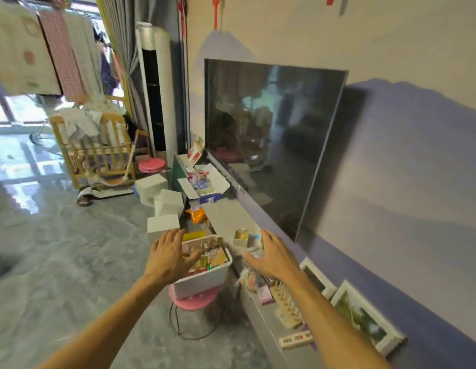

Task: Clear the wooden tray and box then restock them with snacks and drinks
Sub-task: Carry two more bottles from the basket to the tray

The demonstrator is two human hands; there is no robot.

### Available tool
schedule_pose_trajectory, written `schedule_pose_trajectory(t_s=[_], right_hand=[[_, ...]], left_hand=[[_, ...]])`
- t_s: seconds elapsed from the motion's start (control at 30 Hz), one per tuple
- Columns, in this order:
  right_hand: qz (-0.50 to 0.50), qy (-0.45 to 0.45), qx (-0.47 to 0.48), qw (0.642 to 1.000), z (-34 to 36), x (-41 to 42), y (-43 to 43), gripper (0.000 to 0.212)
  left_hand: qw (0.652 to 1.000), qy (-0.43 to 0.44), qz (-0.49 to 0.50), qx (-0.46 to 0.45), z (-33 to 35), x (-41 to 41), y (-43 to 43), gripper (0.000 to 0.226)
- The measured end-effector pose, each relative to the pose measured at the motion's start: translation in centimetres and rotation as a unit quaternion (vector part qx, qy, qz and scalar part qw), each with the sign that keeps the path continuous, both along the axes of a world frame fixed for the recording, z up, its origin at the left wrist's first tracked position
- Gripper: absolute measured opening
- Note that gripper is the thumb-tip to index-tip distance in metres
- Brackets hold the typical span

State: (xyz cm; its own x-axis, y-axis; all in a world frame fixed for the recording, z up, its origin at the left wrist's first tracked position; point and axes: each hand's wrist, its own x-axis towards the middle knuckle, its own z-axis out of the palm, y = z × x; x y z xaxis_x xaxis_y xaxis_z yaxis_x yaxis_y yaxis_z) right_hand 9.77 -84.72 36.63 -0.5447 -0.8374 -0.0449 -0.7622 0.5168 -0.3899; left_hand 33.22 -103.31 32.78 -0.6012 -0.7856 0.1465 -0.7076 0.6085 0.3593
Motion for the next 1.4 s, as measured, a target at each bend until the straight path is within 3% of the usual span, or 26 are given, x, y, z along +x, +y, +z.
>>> schedule_pose_trajectory(t_s=[0.27, 0.53, 0.7, 0.83, 1.0, 1.1, 1.23, 1.4], right_hand=[[0.07, -0.019, 0.042, 0.996, -3.5, 0.6, -15.5, 0.107], [0.145, -0.04, 0.069, 0.986, -9.1, -5.0, -29.2, 0.099], [0.187, -0.052, 0.117, 0.974, -16.8, -10.7, -40.1, 0.134], [0.25, -0.059, 0.178, 0.95, -22.9, -13.1, -47.3, 0.112], [0.332, -0.033, 0.217, 0.917, -32.6, -13.8, -53.3, 0.104], [0.35, -0.034, 0.241, 0.905, -39.2, -12.8, -56.2, 0.096], [0.346, -0.023, 0.246, 0.905, -46.9, -11.2, -59.2, 0.09], [0.355, 0.005, 0.227, 0.907, -53.0, -9.7, -61.3, 0.084]], left_hand=[[0.995, -0.037, 0.072, 0.06, -5.3, 3.0, -12.2, 0.106], [0.984, -0.062, 0.106, 0.129, -11.5, -2.1, -20.1, 0.1], [0.962, -0.063, 0.16, 0.211, -17.6, -7.1, -25.3, 0.101], [0.95, -0.083, 0.165, 0.253, -22.7, -9.8, -29.0, 0.116], [0.937, -0.115, 0.158, 0.289, -30.9, -11.2, -33.7, 0.102], [0.943, -0.174, 0.099, 0.266, -36.4, -12.0, -36.3, 0.095], [0.941, -0.227, 0.017, 0.252, -44.0, -12.6, -37.9, 0.089], [0.933, -0.224, 0.027, 0.28, -49.8, -12.3, -37.9, 0.079]])
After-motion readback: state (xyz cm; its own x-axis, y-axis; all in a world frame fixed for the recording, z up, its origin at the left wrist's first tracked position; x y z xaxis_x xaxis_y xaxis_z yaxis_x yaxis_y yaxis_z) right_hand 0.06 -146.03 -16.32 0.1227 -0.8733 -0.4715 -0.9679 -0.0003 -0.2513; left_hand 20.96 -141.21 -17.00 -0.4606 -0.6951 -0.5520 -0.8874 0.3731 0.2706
